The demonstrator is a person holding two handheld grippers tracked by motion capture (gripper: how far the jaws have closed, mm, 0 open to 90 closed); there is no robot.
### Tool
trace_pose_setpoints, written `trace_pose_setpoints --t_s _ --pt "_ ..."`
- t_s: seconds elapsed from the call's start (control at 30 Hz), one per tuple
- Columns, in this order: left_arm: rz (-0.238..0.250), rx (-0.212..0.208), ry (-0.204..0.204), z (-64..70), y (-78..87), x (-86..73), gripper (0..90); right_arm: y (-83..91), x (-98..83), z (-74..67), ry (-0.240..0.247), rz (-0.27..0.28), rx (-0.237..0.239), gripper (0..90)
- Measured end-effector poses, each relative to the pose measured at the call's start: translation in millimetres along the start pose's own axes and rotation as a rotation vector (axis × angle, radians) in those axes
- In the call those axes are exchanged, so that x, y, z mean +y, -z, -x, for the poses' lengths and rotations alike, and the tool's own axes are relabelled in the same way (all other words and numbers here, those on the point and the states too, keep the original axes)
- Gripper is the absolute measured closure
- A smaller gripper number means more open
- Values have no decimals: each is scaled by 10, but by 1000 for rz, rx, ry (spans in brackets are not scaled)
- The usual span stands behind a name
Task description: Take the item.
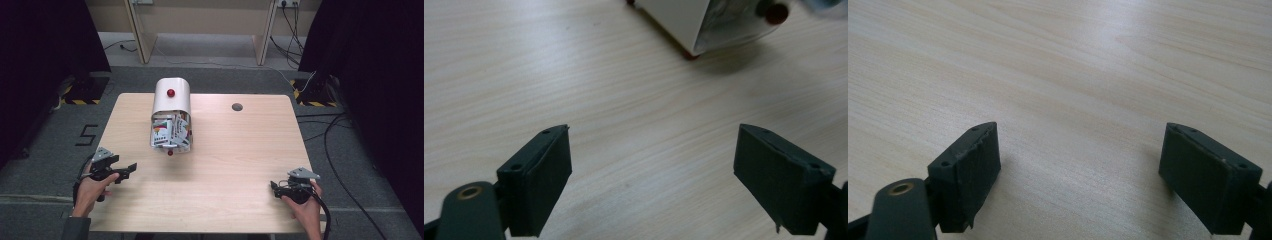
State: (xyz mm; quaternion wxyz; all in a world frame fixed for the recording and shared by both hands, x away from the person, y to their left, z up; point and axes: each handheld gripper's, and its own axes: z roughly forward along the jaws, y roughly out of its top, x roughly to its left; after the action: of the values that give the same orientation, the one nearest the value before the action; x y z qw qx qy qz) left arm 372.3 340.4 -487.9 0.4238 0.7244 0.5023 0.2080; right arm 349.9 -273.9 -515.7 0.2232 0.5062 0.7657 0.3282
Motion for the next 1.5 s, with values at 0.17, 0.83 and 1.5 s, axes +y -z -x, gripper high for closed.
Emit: trace_pose_setpoints --t_s 0.17,0.83,1.5 --pt "21 -37 9 77 143 98 171 -2 2 1 1 -1 2 170" --pt "142 -166 -43 608 660 544 377 -1 0 0 0 -1 2 170" --pt "136 -147 -65 908 517 812 485 -2 0 2 0 -1 2 169"
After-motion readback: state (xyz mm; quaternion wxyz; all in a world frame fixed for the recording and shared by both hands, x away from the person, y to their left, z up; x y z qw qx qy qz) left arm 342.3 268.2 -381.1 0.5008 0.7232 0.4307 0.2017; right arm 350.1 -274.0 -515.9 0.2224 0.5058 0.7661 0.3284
